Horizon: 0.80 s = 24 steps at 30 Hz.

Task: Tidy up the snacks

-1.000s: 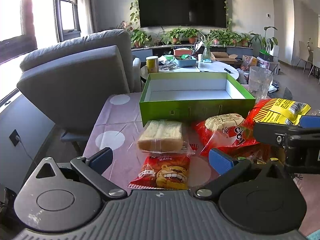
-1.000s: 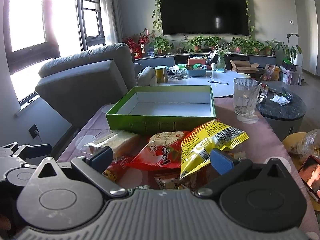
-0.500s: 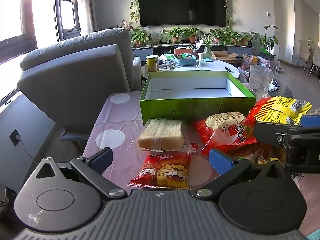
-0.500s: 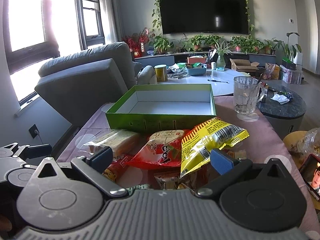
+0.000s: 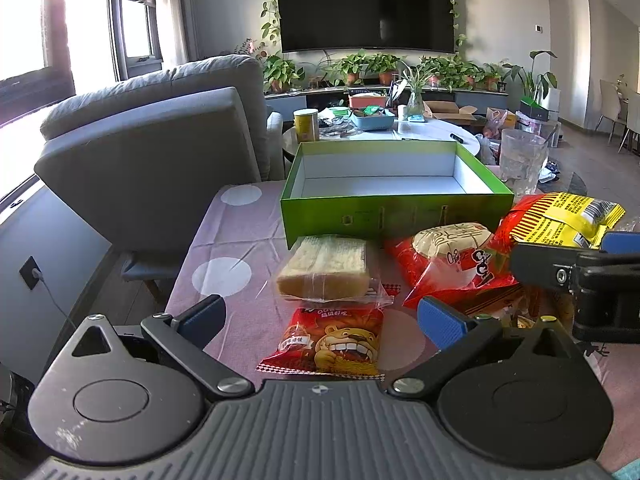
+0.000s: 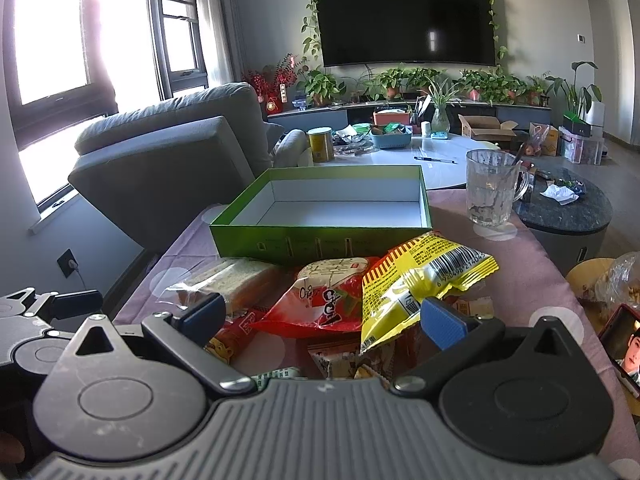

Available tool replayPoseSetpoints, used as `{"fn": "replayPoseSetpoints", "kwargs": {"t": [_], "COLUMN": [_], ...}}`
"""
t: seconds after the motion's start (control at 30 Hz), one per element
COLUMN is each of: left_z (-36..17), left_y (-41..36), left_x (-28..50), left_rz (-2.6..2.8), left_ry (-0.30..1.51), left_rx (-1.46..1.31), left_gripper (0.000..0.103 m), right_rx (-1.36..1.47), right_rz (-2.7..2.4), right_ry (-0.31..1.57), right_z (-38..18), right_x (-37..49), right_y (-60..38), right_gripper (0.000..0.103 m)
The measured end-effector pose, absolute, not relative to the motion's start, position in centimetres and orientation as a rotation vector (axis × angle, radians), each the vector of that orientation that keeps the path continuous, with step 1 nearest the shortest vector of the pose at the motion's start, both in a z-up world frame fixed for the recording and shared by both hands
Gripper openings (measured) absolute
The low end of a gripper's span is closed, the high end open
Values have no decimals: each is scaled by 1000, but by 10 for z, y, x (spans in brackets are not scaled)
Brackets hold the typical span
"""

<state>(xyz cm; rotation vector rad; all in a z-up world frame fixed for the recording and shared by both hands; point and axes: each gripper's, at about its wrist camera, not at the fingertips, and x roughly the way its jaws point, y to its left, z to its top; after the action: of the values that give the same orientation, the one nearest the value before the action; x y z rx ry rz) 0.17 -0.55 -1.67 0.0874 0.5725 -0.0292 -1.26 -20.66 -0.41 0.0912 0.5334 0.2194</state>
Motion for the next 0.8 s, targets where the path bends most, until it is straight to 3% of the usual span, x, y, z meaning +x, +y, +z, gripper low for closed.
{"fn": "replayPoseSetpoints", "kwargs": {"t": [0.8], "left_z": [-18], "left_y": [8], "left_x": [7], "left_rz": [-29], "left_ry": [585], "left_rx": [53], "left_gripper": [103], "right_rx": [93], "right_rz": [247], "right_ry": [514], "right_z": [0], "right_x": [-9], "right_y": [-203], "right_gripper": [91]}}
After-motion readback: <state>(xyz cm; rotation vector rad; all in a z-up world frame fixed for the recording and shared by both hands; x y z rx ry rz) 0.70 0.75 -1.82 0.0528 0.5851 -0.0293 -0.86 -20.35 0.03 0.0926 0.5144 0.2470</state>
